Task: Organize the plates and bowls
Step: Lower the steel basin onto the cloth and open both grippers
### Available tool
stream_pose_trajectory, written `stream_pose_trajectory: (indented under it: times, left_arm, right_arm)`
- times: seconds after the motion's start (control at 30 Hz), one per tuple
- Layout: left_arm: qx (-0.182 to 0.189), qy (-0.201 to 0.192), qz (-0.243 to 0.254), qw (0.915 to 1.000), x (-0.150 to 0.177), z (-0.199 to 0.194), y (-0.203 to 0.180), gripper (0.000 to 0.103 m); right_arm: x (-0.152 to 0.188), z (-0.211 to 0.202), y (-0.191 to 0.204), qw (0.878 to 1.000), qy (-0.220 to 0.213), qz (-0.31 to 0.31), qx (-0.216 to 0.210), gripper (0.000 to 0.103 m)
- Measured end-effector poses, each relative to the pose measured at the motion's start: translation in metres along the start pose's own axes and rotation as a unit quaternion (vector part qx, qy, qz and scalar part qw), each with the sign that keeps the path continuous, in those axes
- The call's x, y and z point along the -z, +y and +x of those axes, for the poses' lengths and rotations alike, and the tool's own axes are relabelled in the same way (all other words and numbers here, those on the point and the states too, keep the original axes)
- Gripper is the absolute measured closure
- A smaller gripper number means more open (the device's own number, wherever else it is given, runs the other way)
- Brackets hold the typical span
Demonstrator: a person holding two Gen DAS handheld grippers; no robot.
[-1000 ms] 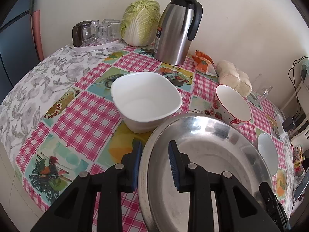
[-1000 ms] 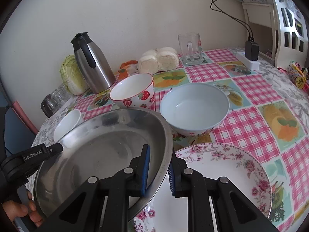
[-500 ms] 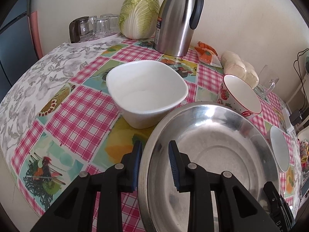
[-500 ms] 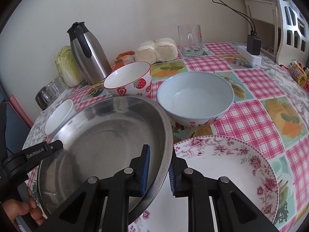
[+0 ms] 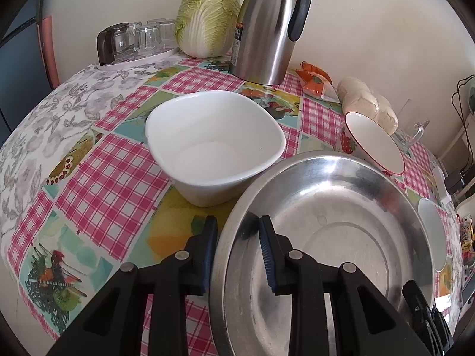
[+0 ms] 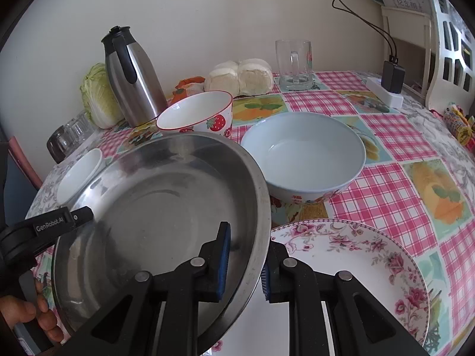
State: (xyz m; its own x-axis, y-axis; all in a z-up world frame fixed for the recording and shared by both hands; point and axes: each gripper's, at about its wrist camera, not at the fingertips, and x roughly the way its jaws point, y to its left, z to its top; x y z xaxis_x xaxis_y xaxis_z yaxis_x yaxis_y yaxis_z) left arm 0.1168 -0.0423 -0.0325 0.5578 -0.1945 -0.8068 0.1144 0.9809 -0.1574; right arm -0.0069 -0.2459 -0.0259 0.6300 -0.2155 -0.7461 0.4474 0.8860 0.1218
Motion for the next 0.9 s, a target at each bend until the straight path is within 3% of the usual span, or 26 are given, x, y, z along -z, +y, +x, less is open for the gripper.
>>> stream_pose_trajectory:
  times: [0.4, 0.8, 0.9]
  left_arm:
    - [0.0, -0.005, -0.002, 1.0, -0.0035, -0.0012, 0.0009, 0.074]
    - [-0.003, 0.016, -0.012, 0.9998, -0.0021, -0.0041, 0.004, 0.072]
    - [-0.002, 0.021, -0.016, 0.9996, -0.002, -0.0086, 0.0055, 0.058]
  right_arm:
    - [-0.002, 0.0017, 0.0058, 1.0, 0.004, -0.022, 0.009, 0.081]
    - [0.0002, 0.0008, 0.0065, 0.999, 0.024, -0.024, 0.01, 0.081]
    - [0.001, -0.0014, 0.006, 0.999, 0.029, -0.025, 0.013, 0.081]
